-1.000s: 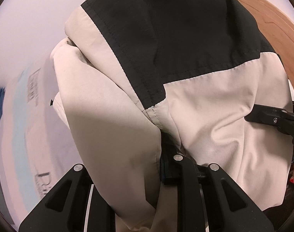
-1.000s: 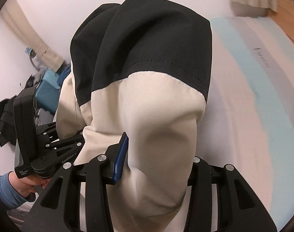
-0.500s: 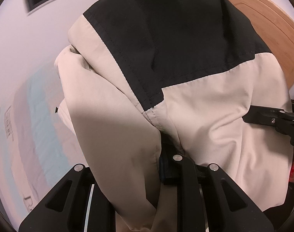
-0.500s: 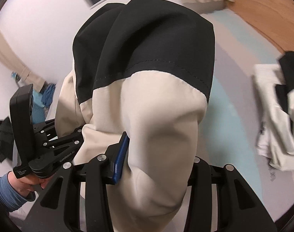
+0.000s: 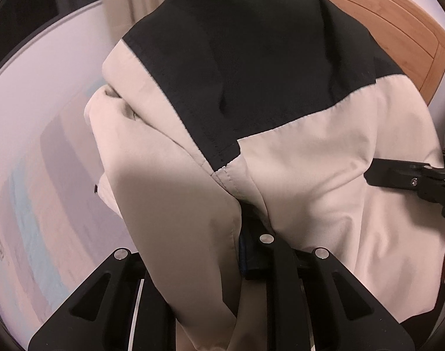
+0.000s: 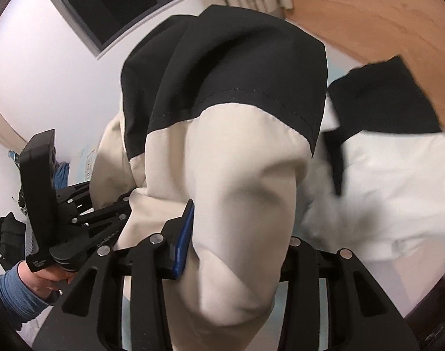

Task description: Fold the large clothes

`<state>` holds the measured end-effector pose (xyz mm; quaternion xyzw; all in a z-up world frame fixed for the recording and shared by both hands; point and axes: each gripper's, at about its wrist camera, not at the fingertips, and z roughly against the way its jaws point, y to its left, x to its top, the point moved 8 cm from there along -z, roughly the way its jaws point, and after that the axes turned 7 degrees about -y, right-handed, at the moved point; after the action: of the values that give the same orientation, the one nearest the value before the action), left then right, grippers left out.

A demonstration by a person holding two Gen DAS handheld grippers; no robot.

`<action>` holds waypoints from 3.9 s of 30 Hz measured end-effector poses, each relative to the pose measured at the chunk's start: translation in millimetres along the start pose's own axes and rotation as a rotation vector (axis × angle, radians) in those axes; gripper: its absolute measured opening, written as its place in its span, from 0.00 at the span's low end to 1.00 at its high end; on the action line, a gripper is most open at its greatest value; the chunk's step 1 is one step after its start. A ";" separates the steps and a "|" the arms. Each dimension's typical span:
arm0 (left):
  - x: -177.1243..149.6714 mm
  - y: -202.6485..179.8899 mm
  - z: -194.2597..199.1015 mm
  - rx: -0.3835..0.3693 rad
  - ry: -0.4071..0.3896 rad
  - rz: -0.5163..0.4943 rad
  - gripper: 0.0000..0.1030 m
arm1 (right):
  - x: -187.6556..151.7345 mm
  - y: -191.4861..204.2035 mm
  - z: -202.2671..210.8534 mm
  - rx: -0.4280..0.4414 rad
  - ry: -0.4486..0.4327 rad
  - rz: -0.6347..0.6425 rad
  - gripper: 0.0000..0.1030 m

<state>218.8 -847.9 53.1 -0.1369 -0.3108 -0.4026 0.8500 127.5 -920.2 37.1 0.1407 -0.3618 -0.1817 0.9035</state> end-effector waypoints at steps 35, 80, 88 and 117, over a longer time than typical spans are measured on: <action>92.4 -171.3 -252.9 0.009 0.049 -0.010 0.23 | 56.5 -355.2 -29.2 -0.187 0.001 -0.189 0.50; -133.3 -125.0 117.9 -0.085 -0.265 -0.119 0.94 | -169.6 -28.6 195.3 -0.801 -0.439 -0.104 0.93; -201.4 -119.8 163.3 -0.105 -0.290 -0.114 0.94 | -252.3 9.0 200.0 -0.799 -0.407 -0.136 0.93; -251.6 -137.9 145.4 -0.024 -0.275 -0.095 0.94 | -310.0 -3.4 204.2 -0.788 -0.395 -0.133 0.93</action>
<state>-69.5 -714.8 1.9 -0.1859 -0.4257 -0.4237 0.7776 -225.6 -814.9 -8.3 -0.2287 -0.4208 -0.3868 0.7880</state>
